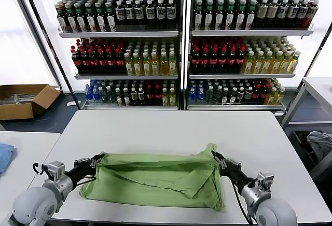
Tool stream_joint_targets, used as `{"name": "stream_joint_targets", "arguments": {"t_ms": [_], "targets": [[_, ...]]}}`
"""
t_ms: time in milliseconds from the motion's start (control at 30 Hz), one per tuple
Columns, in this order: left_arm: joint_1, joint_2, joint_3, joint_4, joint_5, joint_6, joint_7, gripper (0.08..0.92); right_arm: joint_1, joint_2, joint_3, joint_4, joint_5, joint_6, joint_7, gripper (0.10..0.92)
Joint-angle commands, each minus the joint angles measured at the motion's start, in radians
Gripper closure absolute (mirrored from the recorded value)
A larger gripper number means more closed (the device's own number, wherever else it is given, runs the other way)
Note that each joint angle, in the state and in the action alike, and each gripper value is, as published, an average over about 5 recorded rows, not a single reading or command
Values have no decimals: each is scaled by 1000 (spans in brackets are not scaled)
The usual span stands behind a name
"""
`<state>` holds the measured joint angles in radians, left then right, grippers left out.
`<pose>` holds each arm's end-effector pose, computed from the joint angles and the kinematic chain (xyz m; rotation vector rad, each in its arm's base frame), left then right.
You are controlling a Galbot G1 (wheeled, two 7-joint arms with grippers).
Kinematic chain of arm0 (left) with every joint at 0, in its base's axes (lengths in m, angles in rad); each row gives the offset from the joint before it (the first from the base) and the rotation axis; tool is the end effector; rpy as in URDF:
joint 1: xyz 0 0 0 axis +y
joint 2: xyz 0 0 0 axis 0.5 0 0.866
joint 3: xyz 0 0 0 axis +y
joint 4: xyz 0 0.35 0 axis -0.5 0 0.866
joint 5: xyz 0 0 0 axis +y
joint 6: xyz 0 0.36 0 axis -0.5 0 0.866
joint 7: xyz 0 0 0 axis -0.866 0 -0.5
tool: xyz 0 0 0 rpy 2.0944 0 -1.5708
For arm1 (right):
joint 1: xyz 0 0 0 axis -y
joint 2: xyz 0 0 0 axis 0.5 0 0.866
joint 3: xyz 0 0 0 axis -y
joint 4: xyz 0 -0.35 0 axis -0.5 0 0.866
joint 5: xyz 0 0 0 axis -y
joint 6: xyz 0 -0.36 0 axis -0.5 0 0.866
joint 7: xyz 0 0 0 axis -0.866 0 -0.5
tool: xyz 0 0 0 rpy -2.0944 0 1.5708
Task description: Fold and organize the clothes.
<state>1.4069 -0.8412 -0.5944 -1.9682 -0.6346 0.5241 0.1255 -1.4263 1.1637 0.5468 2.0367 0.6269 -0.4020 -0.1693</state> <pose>0.2602 0.1579 -0.2489 -0.4128 -2.5726 -0.1214 0.2358 -0.0814 -0.2769 0.5328 -2.7321 -0.3341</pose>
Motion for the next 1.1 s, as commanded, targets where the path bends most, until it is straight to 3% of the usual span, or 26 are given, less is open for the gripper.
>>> {"name": "stream_joint_targets", "arguments": {"t_ms": [33, 300, 533, 867, 1100], "targets": [[145, -10, -58, -58, 62, -9, 11, 908, -180, -4, 43, 75, -35, 13, -15, 919], [139, -5, -79, -52, 113, 2, 3, 729, -157, -2, 131, 70, -53, 15, -27, 896], [175, -22, -143, -84, 110, 9, -26, 521, -164, 17, 307, 47, -55, 93, -46, 706], [159, -190, -53, -118, 90, -5, -218, 238, -199, 88, 415, 35, -55, 140, -46, 420], [138, -278, 32, -84, 129, -15, -335, 178, -215, 92, 412, 33, -57, 149, -47, 236]]}}
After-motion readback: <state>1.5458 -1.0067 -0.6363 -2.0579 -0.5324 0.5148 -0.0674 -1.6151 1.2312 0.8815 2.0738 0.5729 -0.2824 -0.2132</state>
